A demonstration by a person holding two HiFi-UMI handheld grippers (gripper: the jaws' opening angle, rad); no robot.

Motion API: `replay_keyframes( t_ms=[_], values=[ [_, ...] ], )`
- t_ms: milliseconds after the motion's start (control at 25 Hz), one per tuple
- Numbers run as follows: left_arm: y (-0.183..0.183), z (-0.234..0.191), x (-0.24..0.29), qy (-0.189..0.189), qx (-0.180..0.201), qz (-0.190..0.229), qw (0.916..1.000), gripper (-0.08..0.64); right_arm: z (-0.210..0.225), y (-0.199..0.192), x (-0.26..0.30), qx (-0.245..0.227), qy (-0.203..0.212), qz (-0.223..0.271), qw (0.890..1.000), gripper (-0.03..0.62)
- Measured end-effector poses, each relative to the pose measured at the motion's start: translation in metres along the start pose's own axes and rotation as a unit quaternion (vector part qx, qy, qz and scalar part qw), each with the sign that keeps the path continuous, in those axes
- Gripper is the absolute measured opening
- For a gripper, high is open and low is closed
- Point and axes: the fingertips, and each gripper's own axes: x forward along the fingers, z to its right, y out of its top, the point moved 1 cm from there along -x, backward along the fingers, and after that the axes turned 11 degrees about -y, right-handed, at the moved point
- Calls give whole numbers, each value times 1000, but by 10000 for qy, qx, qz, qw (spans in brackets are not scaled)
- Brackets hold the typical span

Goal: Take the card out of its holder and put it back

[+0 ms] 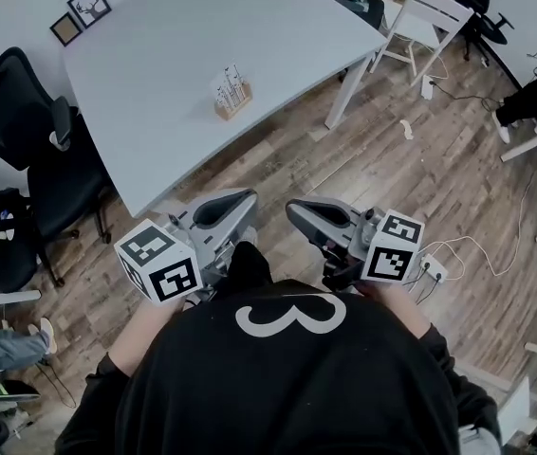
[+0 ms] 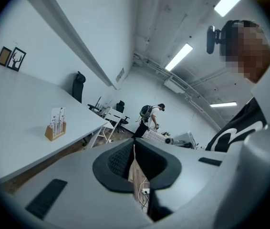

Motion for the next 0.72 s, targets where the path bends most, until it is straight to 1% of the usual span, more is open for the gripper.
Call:
replay_keyframes(
  t_ms=[120,240,440,720],
  values=[
    [24,-35,5,20,-73,2,10000,17,18,18,26,90,-118,-12,9999,11],
    [37,-63,7,10,-18,-63,10000,18,34,28,47,194,-176,-8,9997,11],
    [49,-107,6,38,76,-227,9997,18,55,39,84,306,-205,-60,9993,11],
    [57,-168,2,149,-52,-417,9990,18,80,52,127,441,-333,-141,9984,11]
  ],
)
